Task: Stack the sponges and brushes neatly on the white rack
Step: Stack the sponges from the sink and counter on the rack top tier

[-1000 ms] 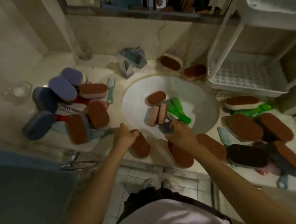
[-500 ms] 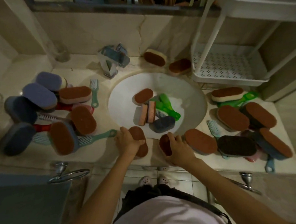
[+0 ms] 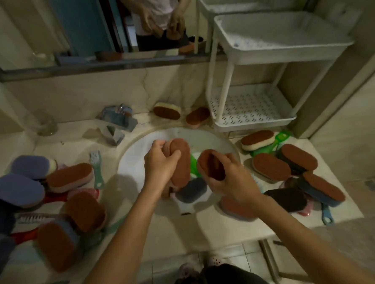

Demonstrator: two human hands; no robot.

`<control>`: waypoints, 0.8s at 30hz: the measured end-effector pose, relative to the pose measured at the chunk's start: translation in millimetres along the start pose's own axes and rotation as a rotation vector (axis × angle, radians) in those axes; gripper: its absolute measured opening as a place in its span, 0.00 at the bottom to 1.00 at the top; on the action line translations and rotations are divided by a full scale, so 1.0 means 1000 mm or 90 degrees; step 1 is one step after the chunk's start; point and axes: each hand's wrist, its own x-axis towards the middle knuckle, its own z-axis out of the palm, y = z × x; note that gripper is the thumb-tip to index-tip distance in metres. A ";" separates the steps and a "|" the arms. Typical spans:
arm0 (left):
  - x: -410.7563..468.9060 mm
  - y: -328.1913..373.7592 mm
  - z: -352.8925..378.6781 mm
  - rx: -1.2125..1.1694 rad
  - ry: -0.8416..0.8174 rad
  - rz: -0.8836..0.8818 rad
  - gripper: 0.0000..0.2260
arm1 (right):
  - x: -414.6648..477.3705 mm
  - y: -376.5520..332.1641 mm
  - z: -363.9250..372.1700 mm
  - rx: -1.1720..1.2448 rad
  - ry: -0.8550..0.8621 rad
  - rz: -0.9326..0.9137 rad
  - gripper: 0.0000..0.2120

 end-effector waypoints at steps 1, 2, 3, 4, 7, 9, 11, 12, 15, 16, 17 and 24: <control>0.007 0.018 -0.001 -0.016 0.003 0.024 0.17 | 0.005 -0.001 -0.017 0.013 0.032 -0.002 0.32; 0.013 0.037 -0.002 -0.031 0.007 0.049 0.16 | 0.012 -0.002 -0.035 0.029 0.067 -0.002 0.31; 0.019 0.055 -0.003 -0.043 0.015 0.074 0.16 | 0.018 -0.004 -0.050 0.046 0.098 0.000 0.29; 0.024 0.072 -0.002 -0.054 0.025 0.095 0.17 | 0.025 -0.005 -0.065 0.060 0.130 0.002 0.26; 0.043 0.128 0.005 -0.063 0.059 0.171 0.17 | 0.053 -0.008 -0.112 0.065 0.235 0.015 0.20; 0.054 0.167 0.012 -0.070 0.077 0.212 0.16 | 0.074 -0.008 -0.146 0.050 0.286 0.005 0.19; 0.065 0.205 0.018 -0.081 0.086 0.242 0.16 | 0.093 -0.006 -0.179 0.049 0.339 -0.022 0.18; 0.071 0.224 0.021 -0.080 0.092 0.259 0.16 | 0.103 -0.004 -0.195 0.057 0.358 -0.038 0.18; 0.091 0.266 0.031 -0.085 0.104 0.296 0.14 | 0.135 0.004 -0.232 0.075 0.371 -0.049 0.20; 0.100 0.277 0.036 -0.084 0.099 0.293 0.15 | 0.148 0.007 -0.242 0.080 0.366 -0.039 0.20; 0.109 0.287 0.043 -0.079 0.091 0.285 0.16 | 0.160 0.012 -0.251 0.080 0.359 -0.025 0.20; 0.161 0.301 0.094 0.011 0.002 0.167 0.23 | 0.222 0.048 -0.264 0.027 0.282 0.046 0.23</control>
